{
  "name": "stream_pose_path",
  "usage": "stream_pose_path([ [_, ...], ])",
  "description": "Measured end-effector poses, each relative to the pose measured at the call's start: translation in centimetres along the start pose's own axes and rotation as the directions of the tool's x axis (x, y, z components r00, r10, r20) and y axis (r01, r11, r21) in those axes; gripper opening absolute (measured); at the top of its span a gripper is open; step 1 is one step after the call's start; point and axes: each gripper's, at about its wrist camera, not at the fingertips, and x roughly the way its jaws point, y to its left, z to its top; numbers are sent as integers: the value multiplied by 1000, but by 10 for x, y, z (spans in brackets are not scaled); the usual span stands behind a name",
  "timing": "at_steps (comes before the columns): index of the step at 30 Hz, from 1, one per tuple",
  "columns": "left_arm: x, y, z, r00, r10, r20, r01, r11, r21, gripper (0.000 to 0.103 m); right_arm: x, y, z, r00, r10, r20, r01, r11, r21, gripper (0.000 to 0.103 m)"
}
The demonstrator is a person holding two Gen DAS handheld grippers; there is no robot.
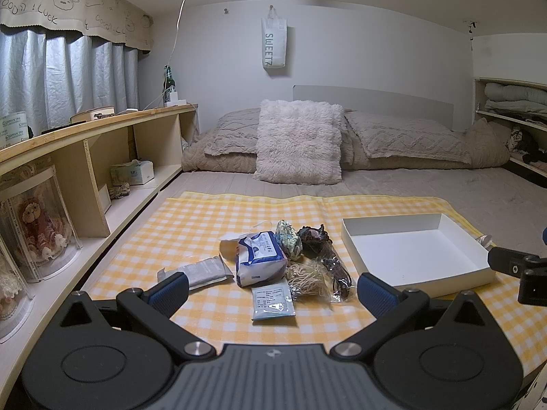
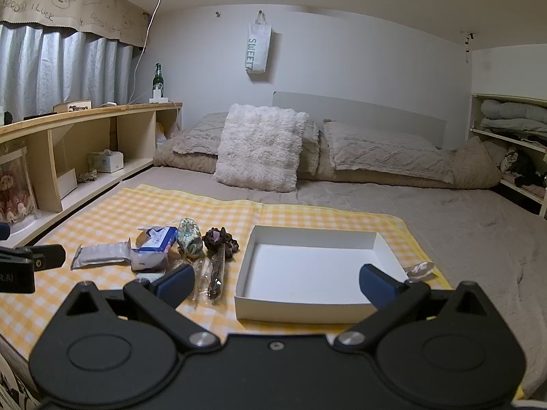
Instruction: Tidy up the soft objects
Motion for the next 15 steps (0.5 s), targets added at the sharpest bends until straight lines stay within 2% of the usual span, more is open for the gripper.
stream_pose_path([
  [15,0,0,0,1000,0,0,0,1000,-1,103,0,1,0,1000,-4,-3,4,1000,3,103],
])
